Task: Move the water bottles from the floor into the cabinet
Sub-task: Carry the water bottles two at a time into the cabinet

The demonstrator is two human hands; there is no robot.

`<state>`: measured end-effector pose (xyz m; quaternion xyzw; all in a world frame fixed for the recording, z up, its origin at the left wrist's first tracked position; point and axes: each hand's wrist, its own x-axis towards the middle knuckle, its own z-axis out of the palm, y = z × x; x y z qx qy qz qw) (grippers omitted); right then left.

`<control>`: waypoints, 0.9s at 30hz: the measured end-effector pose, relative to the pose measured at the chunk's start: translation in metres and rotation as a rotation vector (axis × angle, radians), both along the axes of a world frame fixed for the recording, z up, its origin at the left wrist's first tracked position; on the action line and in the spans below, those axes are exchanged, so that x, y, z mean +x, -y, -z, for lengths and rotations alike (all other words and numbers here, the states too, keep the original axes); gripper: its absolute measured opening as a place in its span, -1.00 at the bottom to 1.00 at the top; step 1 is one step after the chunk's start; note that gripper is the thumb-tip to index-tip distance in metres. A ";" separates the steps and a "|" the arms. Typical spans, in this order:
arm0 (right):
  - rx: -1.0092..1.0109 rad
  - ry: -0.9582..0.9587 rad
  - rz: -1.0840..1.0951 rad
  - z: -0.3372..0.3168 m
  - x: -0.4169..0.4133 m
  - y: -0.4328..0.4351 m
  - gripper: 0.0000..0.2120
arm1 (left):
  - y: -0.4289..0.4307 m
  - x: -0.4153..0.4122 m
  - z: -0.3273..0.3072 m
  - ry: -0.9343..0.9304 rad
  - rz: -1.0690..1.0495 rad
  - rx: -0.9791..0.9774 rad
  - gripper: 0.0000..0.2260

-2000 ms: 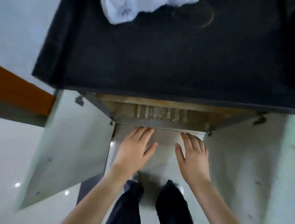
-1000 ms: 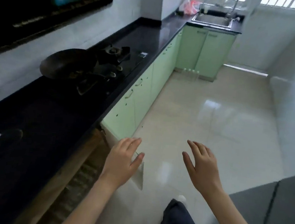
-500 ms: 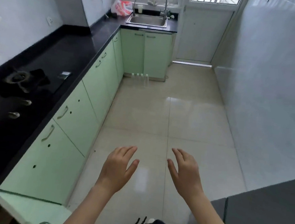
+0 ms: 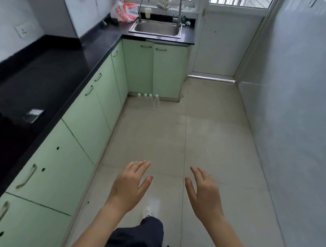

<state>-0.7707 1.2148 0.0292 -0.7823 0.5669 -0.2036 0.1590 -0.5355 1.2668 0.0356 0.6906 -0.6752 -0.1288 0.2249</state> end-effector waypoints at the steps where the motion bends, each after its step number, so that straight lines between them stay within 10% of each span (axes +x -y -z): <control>1: -0.012 -0.001 0.003 -0.003 0.010 0.026 -0.49 | 0.026 0.014 -0.002 0.000 0.004 -0.005 -0.48; 27: -0.036 -0.108 -0.272 -0.014 0.171 0.699 -0.49 | 0.644 0.158 -0.017 0.075 -0.189 0.033 -0.46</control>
